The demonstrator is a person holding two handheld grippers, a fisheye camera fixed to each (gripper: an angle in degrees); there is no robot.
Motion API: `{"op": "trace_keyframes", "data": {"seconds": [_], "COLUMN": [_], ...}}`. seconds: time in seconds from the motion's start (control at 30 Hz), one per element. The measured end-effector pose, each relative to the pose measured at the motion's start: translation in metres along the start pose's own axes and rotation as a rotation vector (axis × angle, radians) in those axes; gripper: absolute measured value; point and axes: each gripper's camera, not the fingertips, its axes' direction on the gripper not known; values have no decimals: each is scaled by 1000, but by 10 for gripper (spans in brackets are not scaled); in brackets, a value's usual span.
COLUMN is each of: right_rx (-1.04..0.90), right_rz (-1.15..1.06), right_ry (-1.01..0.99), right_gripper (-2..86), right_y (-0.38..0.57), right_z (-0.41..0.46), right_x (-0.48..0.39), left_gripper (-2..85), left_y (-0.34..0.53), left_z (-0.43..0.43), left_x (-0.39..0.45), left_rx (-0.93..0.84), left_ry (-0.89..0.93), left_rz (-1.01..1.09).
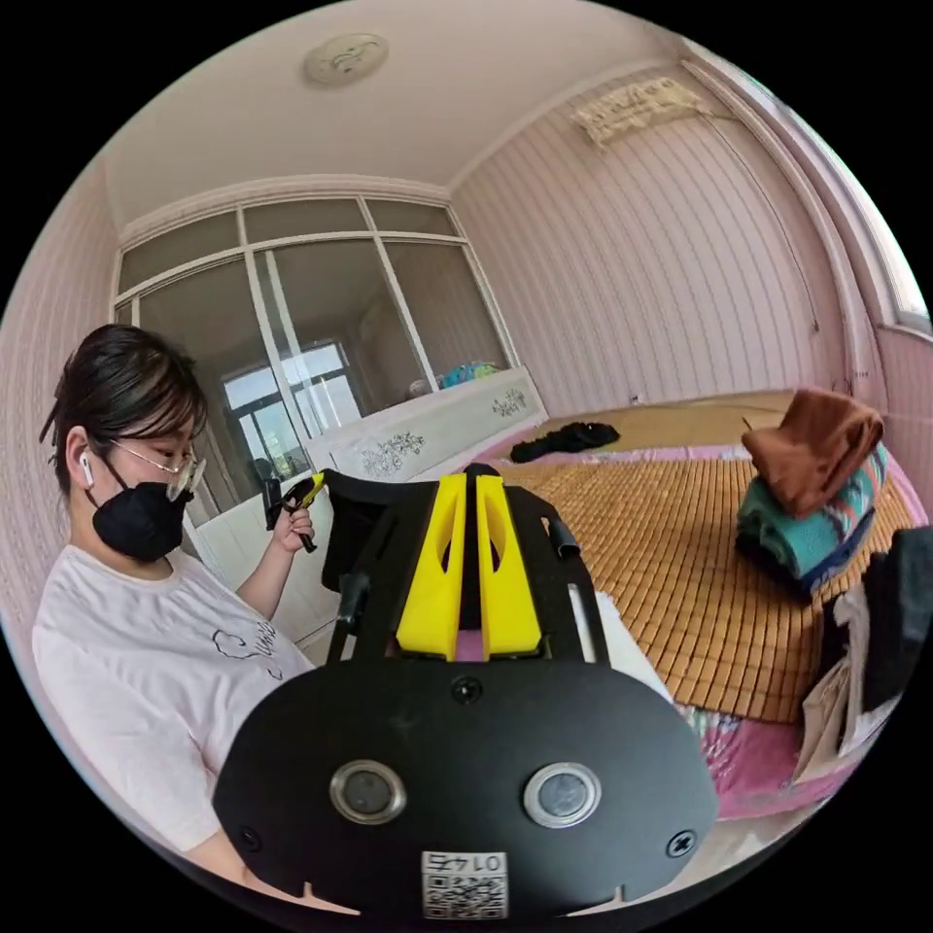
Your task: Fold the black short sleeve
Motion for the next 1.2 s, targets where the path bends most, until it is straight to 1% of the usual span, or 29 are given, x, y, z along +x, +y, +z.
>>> {"op": "trace_keyframes", "data": {"seconds": [0.07,0.13,0.2,0.23,0.27,0.3,0.37,0.4,0.43,0.47,0.5,0.53,0.57,0.6,0.63,0.67,0.73,0.8,0.87,0.9,0.97,1.0,1.03,1.07,1.1,1.13,1.17,1.2], "right_rx": [65,153,231,226,205,142,1,-101,-164,-189,-176,-108,-59,61,156,182,215,172,110,60,-53,-138,-234,-280,-365,-440,-475,-537], "right_rz": [-121,-234,-258,-265,-264,-253,-190,-132,-92,-69,-38,0,9,-1,-26,-35,-64,-76,-67,-41,18,70,135,165,223,276,302,351], "right_ry": [-3,-13,-30,-15,0,39,83,117,177,212,244,236,225,197,186,181,150,137,122,110,113,131,140,142,150,162,168,174], "right_gripper": [8,8,8,8,8,8,8,8,8,8,8,8,8,8,8,8,9,9,9,9,9,9,10,10,10,10,10,10], "right_y": [-47,-98,-125,-142,-151,-169,-193,-205,-215,-222,-242,-269,-284,-311,-333,-341,-349,-329,-288,-252,-191,-145,-96,-71,-21,27,50,92], "right_z": [-29,-63,-80,-79,-74,-56,-9,31,68,85,105,108,103,90,77,72,67,78,96,113,146,172,198,210,231,248,254,263], "right_x": [-43,-84,-97,-100,-98,-89,-55,-22,10,26,52,67,70,67,58,54,48,57,75,93,127,152,178,190,212,230,238,252], "left_gripper": [-10,-10,-10,-10,-10,-10,-10,-10,-10,-10,-10,-10,-10,-10,-10,-10,-10,-10,-10,-10,-10,-10,-10,-10,-10,-10,-10,-10], "left_y": [-70,-110,-137,-151,-162,-166,-173,-174,-175,-182,-189,-213,-241,-254,-275,-287,-288,-264,-200,-181,-91,-66,-15,36,58,102,140,157], "left_z": [-22,-23,-18,-9,6,16,72,89,121,147,157,171,176,178,182,186,193,201,211,213,225,227,231,231,229,223,214,208], "left_x": [43,62,69,65,51,41,-17,-35,-74,-108,-121,-131,-122,-112,-93,-81,-80,-92,-122,-132,-180,-193,-219,-243,-253,-271,-285,-291], "left_rx": [84,81,108,106,86,67,-48,-83,-139,-153,-146,-115,-38,-3,39,51,15,-67,-189,-226,-395,-436,-522,-598,-627,-672,-697,-708], "left_ry": [-15,-50,-79,-103,-134,-152,-242,-260,-295,-307,-298,-299,-308,-325,-365,-385,-392,-408,-423,-431,-478,-490,-498,-490,-480,-460,-439,-427], "left_rz": [129,178,202,192,160,138,16,-23,-97,-183,-214,-243,-178,-120,-11,54,70,79,94,82,33,12,-44,-119,-154,-221,-289,-320]}}
